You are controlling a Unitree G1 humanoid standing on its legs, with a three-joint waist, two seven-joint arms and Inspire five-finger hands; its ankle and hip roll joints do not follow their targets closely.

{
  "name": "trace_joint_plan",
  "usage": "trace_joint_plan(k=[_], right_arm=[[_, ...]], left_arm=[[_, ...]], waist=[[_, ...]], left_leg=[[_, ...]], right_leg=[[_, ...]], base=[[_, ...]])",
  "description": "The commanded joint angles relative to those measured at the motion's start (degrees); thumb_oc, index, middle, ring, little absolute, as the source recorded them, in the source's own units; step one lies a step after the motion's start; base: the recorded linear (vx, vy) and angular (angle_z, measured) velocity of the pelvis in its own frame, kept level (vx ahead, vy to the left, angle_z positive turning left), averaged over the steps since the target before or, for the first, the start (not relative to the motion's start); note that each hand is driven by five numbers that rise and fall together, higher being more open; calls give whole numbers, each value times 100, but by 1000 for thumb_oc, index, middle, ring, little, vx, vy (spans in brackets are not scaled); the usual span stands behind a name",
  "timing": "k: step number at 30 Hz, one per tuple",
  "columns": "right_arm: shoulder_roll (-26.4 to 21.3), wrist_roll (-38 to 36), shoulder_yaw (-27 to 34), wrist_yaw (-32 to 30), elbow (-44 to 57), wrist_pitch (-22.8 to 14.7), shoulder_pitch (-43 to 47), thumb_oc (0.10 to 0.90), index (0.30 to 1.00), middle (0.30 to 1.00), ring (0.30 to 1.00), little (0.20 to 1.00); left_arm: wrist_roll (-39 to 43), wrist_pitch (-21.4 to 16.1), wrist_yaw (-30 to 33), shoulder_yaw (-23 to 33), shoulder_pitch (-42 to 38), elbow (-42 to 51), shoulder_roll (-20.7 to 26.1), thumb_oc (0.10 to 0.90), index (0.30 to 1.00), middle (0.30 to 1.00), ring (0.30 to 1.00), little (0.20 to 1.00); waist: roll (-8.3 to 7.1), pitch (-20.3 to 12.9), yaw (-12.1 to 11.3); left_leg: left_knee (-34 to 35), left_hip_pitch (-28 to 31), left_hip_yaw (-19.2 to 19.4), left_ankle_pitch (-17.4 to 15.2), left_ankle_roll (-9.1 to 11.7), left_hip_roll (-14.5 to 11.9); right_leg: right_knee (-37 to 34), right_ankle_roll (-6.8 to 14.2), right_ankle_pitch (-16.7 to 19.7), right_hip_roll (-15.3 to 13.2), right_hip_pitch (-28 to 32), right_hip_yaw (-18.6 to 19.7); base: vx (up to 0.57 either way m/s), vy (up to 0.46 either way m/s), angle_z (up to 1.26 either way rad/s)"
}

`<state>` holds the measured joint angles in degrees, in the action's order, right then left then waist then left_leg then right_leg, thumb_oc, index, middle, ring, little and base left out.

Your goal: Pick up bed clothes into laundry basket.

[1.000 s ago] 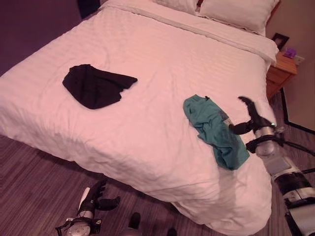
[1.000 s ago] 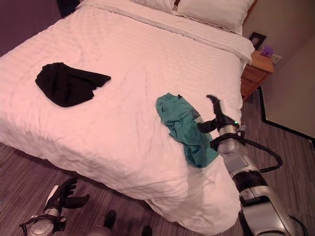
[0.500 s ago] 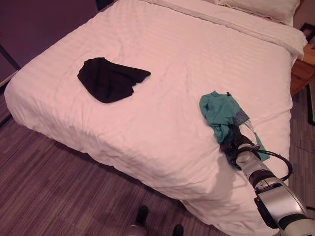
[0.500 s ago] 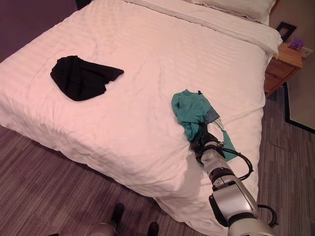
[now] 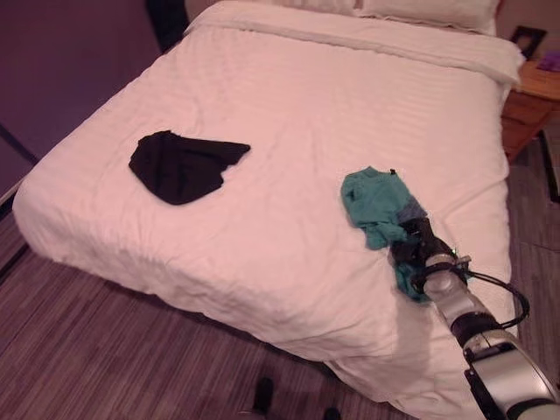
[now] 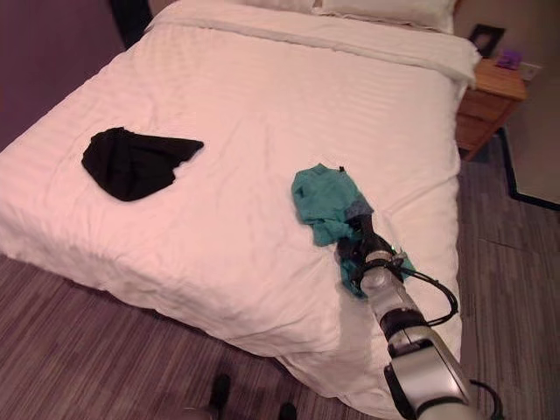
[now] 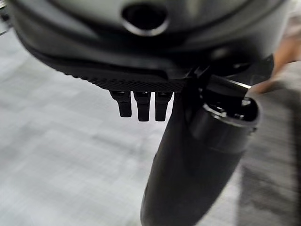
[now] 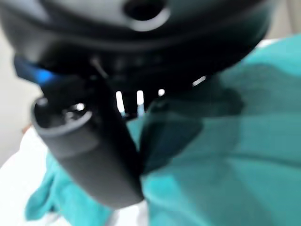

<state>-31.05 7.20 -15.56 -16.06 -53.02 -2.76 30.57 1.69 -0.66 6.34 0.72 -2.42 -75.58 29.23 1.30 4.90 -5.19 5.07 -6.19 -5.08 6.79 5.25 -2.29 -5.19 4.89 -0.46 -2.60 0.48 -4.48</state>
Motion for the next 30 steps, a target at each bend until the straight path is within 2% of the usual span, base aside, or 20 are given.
trace_joint_plan(k=[1, 2, 3, 4, 6, 7, 9, 10, 11, 12, 13, 19, 20, 21, 22, 23, 24, 28, 30], right_arm=[[-335, -174, 94, 191, -340, 247, -698, 400, 300, 300, 300, 300], [-392, -200, 245, 204, -457, 262, -950, 400, 300, 300, 300, 300], [-551, -269, 542, 252, -728, 315, -1375, 400, 300, 300, 300, 300], [-576, -296, 650, 255, -868, 324, -1560, 400, 300, 300, 300, 300], [-597, -468, 859, 290, -1167, 358, -1878, 400, 300, 300, 300, 300], [-590, -467, 869, 289, -1167, 357, -1878, 400, 300, 300, 300, 300], [-524, -681, 1042, 328, -1464, 397, -2151, 400, 300, 300, 300, 300], [-402, -795, 1205, 379, -1604, 385, -2432, 400, 300, 300, 300, 300], [-369, -838, 1258, 400, -1665, 377, -2564, 400, 300, 300, 300, 300], [-360, -837, 1269, 399, -1659, 375, -2581, 400, 300, 300, 300, 300], [-233, -942, 1455, 407, -1801, 314, -2921, 400, 300, 300, 300, 300], [-243, -941, 1447, 407, -1796, 311, -2929, 400, 300, 300, 300, 300], [-243, -941, 1447, 407, -1796, 311, -2929, 400, 300, 300, 300, 300], [249, -817, 1247, 422, -1960, 338, -3177, 400, 300, 300, 300, 300], [271, -818, 1285, 420, -1958, 337, -3201, 400, 300, 300, 300, 300], [309, -806, 1254, 404, -1958, 339, -3214, 400, 300, 300, 300, 300], [396, -779, 1217, 360, -1965, 344, -3199, 400, 300, 300, 300, 300], [538, -793, 1099, 335, -1923, 327, -3067, 400, 300, 300, 300, 300], [640, -807, 1007, 308, -1865, 312, -3018, 400, 300, 300, 300, 300]], left_arm=[[-331, -42, 386, 64, -747, 76, 1356, 800, 900, 900, 900, 900], [-389, -37, 428, 85, -914, 223, 1646, 800, 900, 900, 900, 900], [-485, -12, 498, 162, -1297, 468, 2425, 800, 900, 900, 900, 900], [-523, 31, 563, 137, -1587, 664, 2885, 800, 900, 900, 900, 900], [-657, 84, 760, 101, -2057, 1278, 3769, 800, 900, 900, 900, 900], [-657, 89, 758, 87, -2077, 1279, 3775, 800, 900, 900, 900, 900], [-802, 100, 1052, 106, -2362, 1808, 4356, 800, 900, 900, 900, 900], [-963, 90, 1261, 172, -2381, 2191, 4693, 800, 900, 900, 900, 900], [-1023, 63, 1337, 185, -2437, 2353, 4821, 800, 900, 900, 900, 900], [-1027, 71, 1337, 164, -2452, 2363, 4823, 800, 900, 900, 900, 900], [-1026, -78, 1508, 266, -2411, 2825, 4738, 800, 900, 900, 900, 900], [-1035, -65, 1511, 347, -2319, 2868, 4723, 800, 900, 900, 900, 900], [-1035, -65, 1511, 347, -2319, 2868, 4723, 800, 900, 900, 900, 900], [-1620, -63, 1565, -347, -2877, 2437, 4280, 800, 900, 900, 900, 900], [-1612, -78, 1575, -519, -3049, 2367, 4273, 800, 900, 900, 900, 900], [-1664, -50, 1530, -739, -3282, 2151, 4276, 800, 900, 900, 900, 900], [-1705, -83, 1492, -1264, -3836, 1801, 4280, 800, 900, 900, 900, 900], [-1658, -152, 1532, -1800, -4547, 1533, 4309, 800, 900, 900, 900, 900], [-1552, -185, 1653, -1897, -4765, 1531, 4327, 800, 900, 900, 900, 900]], waist=[[7, 10, 174], [34, 1, 190], [104, -27, 216], [113, 1, 206], [51, 161, 152], [40, 144, 150], [-3, 280, 107], [-58, 269, 90], [-33, 245, 106], [-47, 240, 91], [12, 190, 74], [3, 173, 83], [3, 173, 83], [130, 33, 429], [112, 25, 362], [100, -23, 424], [19, -96, 427], [-95, -145, 398], [-115, -164, 390]], left_leg=[[-7, 298, 555, -277, 340, -328], [-7, 366, 540, -312, 350, -348], [-7, 451, 501, -266, 364, -415], [-7, 537, 495, -210, 374, -456], [-435, 321, 411, -148, 406, -467], [-452, 273, 403, -128, 405, -462], [-770, -57, 99, 1, 393, -351], [-645, -248, -26, -14, 347, -256], [-502, -266, -45, 10, 343, -233], [-468, -243, -36, 24, 341, -229], [-79, -505, -181, 215, 373, -115], [-91, -510, -173, 196, 367, -94], [-91, -510, -173, 196, 367, -94], [-7, -485, -549, 167, 434, -120], [-7, -482, -524, 159, 433, -128], [-7, -407, -431, 129, 416, -147], [-7, -297, -244, 39, 366, -161], [-7, -215, 73, -75, 293, -175], [-7, -187, 225, -123, 301, -230]], right_leg=[[19, 485, 253, -273, -219, 18], [19, 488, 212, -265, -143, 22], [19, 491, 189, -237, -91, 16], [19, 486, 166, -215, -31, 12], [19, 465, 154, -275, 66, 15], [19, 465, 177, -279, 29, 12], [19, 467, 211, -339, 36, 30], [19, 507, 157, -389, 57, 75], [19, 524, 141, -373, 77, 109], [19, 525, 134, -380, 81, 114], [19, 543, 7, -328, 205, 290], [19, 548, -15, -350, 204, 293], [19, 548, -15, -350, 204, 293], [19, 633, -140, -362, 322, 1171], [19, 635, -136, -360, 311, 1197], [19, 689, -83, -417, 261, 1227], [19, 819, 4, -526, 167, 1307], [19, 1011, 206, -675, -17, 1345], [19, 1011, 359, -693, -141, 1319]], base=[[25, -61, 4], [47, -114, -4], [43, -117, -3], [30, -124, -1], [-14, -86, 0], [-45, -43, -8], [4, -27, -5], [98, -5, 2], [105, 7, -1], [260, 120, 4], [224, 110, -2], [39, 19, -18], [470, 730, -12], [472, 731, -16], [520, 797, -11], [153, 228, -65], [195, 300, -118], [79, 171, -135], [64, 184, -92]])
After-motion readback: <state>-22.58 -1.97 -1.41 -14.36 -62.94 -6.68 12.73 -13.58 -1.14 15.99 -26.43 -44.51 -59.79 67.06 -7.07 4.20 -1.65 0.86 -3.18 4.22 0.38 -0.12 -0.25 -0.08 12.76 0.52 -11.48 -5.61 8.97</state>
